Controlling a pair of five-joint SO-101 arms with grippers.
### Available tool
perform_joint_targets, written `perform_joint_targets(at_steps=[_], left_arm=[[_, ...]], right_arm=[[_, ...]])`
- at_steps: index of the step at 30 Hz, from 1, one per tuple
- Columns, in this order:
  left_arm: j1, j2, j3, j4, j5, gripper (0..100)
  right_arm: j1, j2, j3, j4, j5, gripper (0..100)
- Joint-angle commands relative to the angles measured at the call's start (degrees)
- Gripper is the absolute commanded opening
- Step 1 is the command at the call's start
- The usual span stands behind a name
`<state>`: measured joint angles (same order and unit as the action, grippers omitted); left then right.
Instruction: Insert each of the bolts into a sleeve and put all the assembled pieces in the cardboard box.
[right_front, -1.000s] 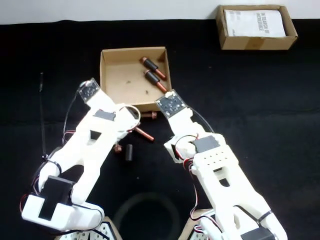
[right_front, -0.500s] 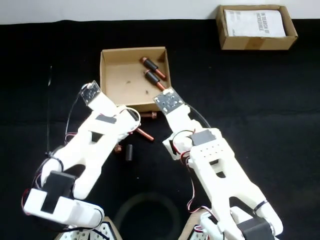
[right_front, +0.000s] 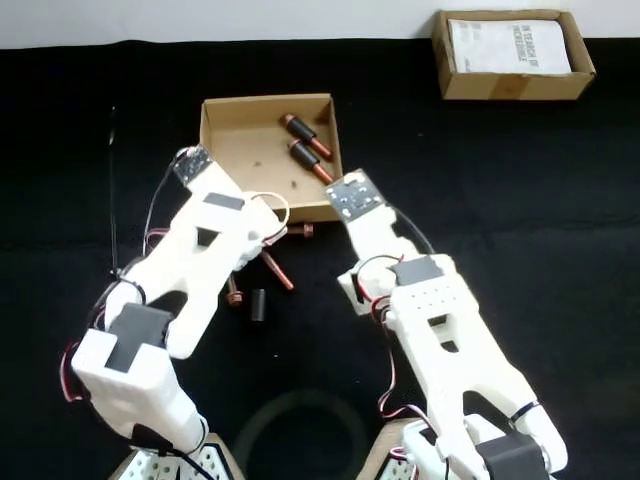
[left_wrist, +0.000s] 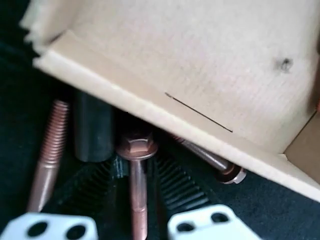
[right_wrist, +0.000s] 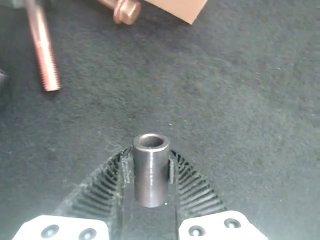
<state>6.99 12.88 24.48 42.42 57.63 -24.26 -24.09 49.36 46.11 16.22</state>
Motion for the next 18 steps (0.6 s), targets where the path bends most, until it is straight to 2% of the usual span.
perform_joint_targets(at_steps=[1,7,9,13,18], left_arm=[[-0.75,0.04,-2.77,0.88,-0.53,1],[-0.75,-8.48,-7.96,7.47,-7.3,1],[0.04,-13.93,-9.01,9.76,-11.96,1],[1.36,-25.8,-9.1,10.37,-24.26,1],[1.89,-38.29,-9.1,10.37,-31.12,1]], right_arm=[[0.84,-0.92,-6.02,0.57,-0.35,0.7],[-0.48,-0.92,-13.93,1.89,-0.7,0.7],[-1.45,-2.15,-14.73,1.71,-4.22,0.7],[-5.49,-8.48,-14.11,1.63,-11.43,0.7],[-9.19,-14.99,-6.37,-2.51,-12.22,0.7]])
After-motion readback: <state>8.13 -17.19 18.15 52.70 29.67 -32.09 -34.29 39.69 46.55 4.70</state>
